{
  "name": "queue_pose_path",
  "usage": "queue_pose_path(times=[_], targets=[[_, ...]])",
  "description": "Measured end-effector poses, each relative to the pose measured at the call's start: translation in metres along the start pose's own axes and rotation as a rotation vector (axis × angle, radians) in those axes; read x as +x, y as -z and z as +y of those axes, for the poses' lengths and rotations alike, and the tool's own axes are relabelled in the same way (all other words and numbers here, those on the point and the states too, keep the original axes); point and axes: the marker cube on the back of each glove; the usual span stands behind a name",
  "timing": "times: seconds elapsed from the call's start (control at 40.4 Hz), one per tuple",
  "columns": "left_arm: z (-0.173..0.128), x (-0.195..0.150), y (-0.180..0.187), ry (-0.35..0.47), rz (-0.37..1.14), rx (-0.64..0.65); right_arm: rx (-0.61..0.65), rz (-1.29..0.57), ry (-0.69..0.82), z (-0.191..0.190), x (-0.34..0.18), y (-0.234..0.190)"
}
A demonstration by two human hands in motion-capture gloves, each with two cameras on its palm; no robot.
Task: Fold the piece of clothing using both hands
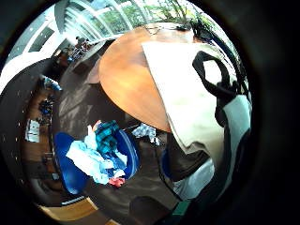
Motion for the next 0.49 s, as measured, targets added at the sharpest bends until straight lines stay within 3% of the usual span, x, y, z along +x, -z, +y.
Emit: queue_pose_path(times=[0.173, 0.321, 0.42, 0.494], targets=[[-0.093, -0.018, 0.004, 0.031, -0.033, -0.166, -0.085, -0.168, -0.135, -0.085, 0.042, -0.001], [-0.184, -0.048, -0.052, 0.101, -0.011, -0.384, -0.216, -0.195, -0.282, -0.158, 0.086, -0.046], [-0.218, -0.062, -0.093, 0.132, 0.040, -0.510, -0.318, -0.100, -0.310, -0.183, 0.102, -0.074], [-0.230, -0.071, -0.114, 0.186, 0.068, -0.508, -0.379, -0.026, -0.346, -0.190, 0.109, -0.087]])
